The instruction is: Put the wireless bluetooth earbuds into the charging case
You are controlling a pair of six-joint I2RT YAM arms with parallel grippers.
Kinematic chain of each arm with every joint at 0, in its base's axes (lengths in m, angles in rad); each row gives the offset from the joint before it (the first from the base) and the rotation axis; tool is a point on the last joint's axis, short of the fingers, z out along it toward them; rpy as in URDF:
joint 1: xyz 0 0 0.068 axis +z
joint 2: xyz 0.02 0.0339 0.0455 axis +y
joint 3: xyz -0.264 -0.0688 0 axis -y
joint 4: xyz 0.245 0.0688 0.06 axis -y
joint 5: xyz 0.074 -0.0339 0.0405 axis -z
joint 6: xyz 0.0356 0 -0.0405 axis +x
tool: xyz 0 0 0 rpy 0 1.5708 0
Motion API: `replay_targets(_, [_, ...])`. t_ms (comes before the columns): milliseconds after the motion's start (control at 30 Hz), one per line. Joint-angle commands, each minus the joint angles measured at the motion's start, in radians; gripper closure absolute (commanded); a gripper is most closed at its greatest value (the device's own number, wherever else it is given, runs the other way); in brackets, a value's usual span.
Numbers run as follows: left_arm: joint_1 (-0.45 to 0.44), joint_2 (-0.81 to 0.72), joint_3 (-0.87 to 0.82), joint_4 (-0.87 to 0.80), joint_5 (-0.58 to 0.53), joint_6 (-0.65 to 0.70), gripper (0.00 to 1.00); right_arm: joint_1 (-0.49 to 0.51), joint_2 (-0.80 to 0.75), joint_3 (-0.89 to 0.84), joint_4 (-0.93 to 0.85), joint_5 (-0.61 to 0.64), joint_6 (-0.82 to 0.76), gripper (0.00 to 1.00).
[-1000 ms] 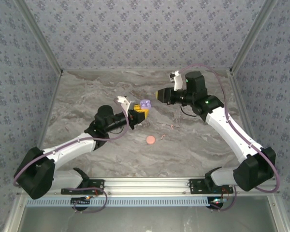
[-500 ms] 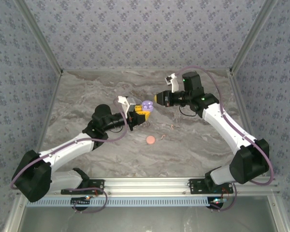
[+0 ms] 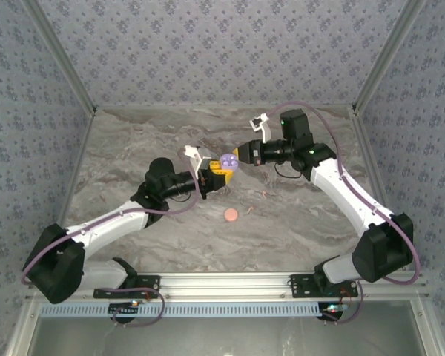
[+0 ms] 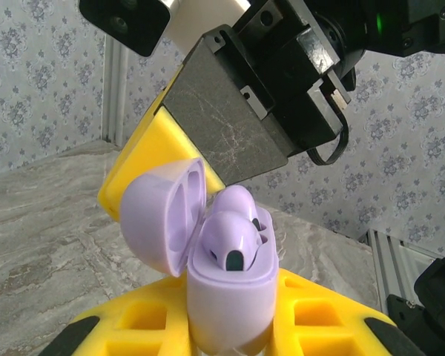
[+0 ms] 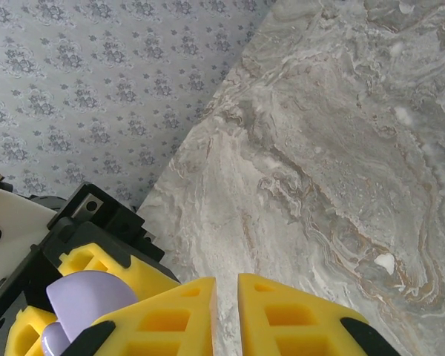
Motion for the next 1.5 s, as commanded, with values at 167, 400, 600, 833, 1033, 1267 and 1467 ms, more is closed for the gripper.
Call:
replay_targets(167, [-0.005,0.026,0.025,0.044,-0.005,-0.028,0.79,0.009,-0.069,-0.030,0.067,-0.107,-0.012,0.82])
replay_targets(400, [-0.004,0.037,0.023,0.050,-0.044,-0.050,0.79,0.010,-0.087,-0.035,0.044,-0.093,-0.040,0.81])
replay_targets(600, [-0.003,0.041,0.031,0.026,-0.066,-0.057,0.78,0.010,-0.085,-0.014,-0.055,0.077,-0.075,0.76])
replay_targets(833, [0.010,0.066,0.065,-0.068,-0.126,-0.078,0.78,0.003,-0.076,0.005,-0.173,0.455,-0.060,0.74])
replay_targets(1033, [0.059,0.133,0.105,-0.137,-0.188,-0.173,0.77,-0.009,-0.051,0.005,-0.222,0.557,-0.051,0.74])
replay_targets(1267, [0.116,0.280,0.216,-0.278,-0.221,-0.237,0.75,-0.024,-0.049,-0.015,-0.228,0.560,-0.049,0.74])
replay_targets(1467, [0.142,0.445,0.401,-0.502,-0.234,-0.263,0.75,-0.042,-0.050,-0.036,-0.233,0.561,-0.050,0.74])
